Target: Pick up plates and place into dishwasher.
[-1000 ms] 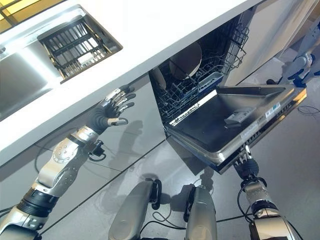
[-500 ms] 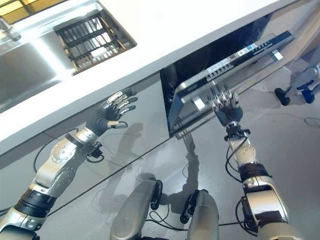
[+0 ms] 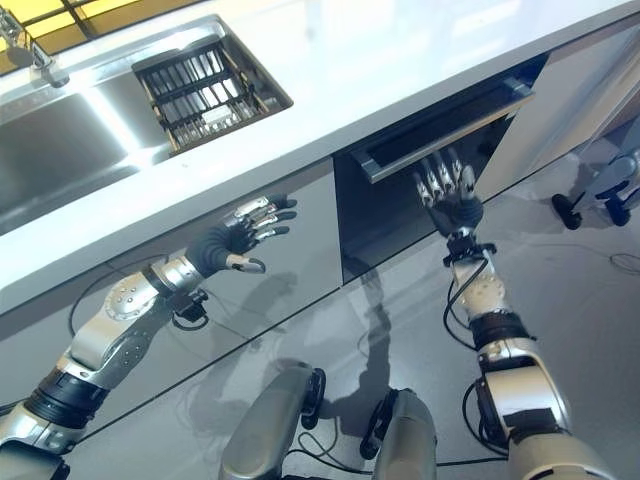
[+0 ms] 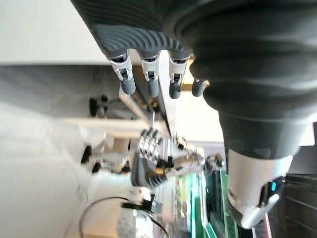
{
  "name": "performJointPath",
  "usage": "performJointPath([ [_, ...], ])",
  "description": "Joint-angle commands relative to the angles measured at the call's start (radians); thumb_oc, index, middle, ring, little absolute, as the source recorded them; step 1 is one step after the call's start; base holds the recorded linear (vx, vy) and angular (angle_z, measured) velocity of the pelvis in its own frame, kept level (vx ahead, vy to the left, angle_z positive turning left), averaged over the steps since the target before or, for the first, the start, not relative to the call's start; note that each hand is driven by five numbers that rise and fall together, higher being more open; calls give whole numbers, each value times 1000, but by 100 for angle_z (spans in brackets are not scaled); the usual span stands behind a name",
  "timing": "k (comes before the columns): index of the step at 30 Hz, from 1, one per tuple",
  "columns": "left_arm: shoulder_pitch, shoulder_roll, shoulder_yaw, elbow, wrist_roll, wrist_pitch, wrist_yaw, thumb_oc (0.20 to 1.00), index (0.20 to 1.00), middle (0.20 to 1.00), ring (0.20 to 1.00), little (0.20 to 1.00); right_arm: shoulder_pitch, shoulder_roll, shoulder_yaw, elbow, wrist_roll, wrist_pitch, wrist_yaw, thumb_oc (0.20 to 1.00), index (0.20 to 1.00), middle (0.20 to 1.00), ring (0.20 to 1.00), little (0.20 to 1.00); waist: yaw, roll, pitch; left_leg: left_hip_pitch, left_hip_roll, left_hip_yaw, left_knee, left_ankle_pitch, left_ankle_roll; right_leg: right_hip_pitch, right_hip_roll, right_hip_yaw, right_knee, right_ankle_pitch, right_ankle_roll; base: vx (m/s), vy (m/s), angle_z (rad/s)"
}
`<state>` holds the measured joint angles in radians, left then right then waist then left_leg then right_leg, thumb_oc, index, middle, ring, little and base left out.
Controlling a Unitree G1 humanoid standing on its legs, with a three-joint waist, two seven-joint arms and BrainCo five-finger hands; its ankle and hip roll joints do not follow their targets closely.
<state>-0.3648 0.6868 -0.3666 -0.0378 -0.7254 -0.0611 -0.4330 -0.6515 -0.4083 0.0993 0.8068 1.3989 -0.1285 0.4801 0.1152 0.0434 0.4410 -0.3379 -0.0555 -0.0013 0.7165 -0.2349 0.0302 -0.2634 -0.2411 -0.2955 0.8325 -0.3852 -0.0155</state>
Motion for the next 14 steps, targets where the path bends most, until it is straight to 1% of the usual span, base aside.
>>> performJointPath([
  [1,83,-102,-39,25,-42,-18,-48,1000,1000,1000,1000,1000,77,53,47,-41,-66,-91,-49,1000,1000,1000,1000,1000,-20,5,-73,124,2,37,-90,-75,57,74,94,97,-215,161,-17,42,11,-8],
  [2,94,-116,-48,42,-43,-14,-53,1000,1000,1000,1000,1000,98,67,49,-41,-76,-94,-65,1000,1000,1000,1000,1000,-23,3,-81,139,3,37,-115,-64,54,87,99,100,-239,171,-15,62,4,-5],
  [4,146,-180,-68,129,-51,-18,-61,1000,1000,1000,1000,1000,182,118,54,-27,-103,-78,-72,1000,1000,1000,1000,1000,-36,-7,-114,194,10,45,-220,-23,43,134,121,111,-347,203,0,94,-2,-7],
  [5,169,-211,-73,189,-45,-39,-64,1000,1000,1000,1000,1000,223,135,57,-22,-126,-74,-61,1000,1000,1000,1000,1000,-42,-12,-132,222,15,49,-275,-1,35,161,129,113,-404,219,7,118,-6,-7],
  [6,187,-232,-74,230,-39,-45,-64,1000,1000,1000,1000,1000,254,146,62,-19,-146,-65,-66,1000,1000,1000,1000,1000,-45,-16,-145,244,17,52,-308,16,29,182,134,114,-441,232,12,147,-16,-12],
  [7,214,-271,-72,316,-34,-61,-54,1000,1000,1000,1000,1000,306,171,78,-19,-182,-43,-73,1000,1000,1000,1000,1000,-53,-25,-170,273,19,55,-371,44,21,211,143,120,-517,257,21,122,-21,-19],
  [8,226,-286,-69,345,-19,-65,-45,1000,1000,1000,1000,1000,326,180,84,-19,-205,-27,-79,1000,1000,1000,1000,1000,-56,-28,-179,287,19,56,-397,57,17,225,147,121,-547,269,24,123,-18,-26],
  [10,258,-325,-56,472,24,-112,-35,1000,1000,1000,1000,1000,385,205,109,-13,-263,7,-87,1000,1000,1000,1000,1000,-64,-34,-204,330,23,65,-487,98,7,260,159,124,-629,300,35,86,-1,-20],
  [11,273,-345,-45,544,53,-114,9,1000,1000,1000,1000,1000,415,217,122,-5,-311,32,-96,1000,1000,1000,1000,1000,-70,-36,-217,348,25,63,-539,126,-1,275,166,126,-677,325,44,63,6,-10],
  [12,286,-364,-26,608,59,-133,3,1000,1000,1000,1000,1000,444,225,131,-4,-333,48,-91,1000,1000,1000,1000,1000,-74,-39,-227,360,28,69,-569,141,-4,286,170,129,-704,338,49,58,10,-6],
  [13,297,-382,-1,661,51,-126,13,1000,1000,1000,1000,1000,474,231,131,-1,-342,87,-80,1000,1000,1000,1000,1000,-81,-41,-239,376,32,76,-603,153,-6,297,173,131,-731,349,53,68,8,-10],
  [14,307,-404,33,741,63,-132,27,1000,1000,1000,1000,1000,509,240,126,9,-383,119,-67,1000,1000,1000,1000,1000,-89,-40,-253,393,36,78,-645,168,-11,311,177,133,-767,363,58,78,8,-9],
])
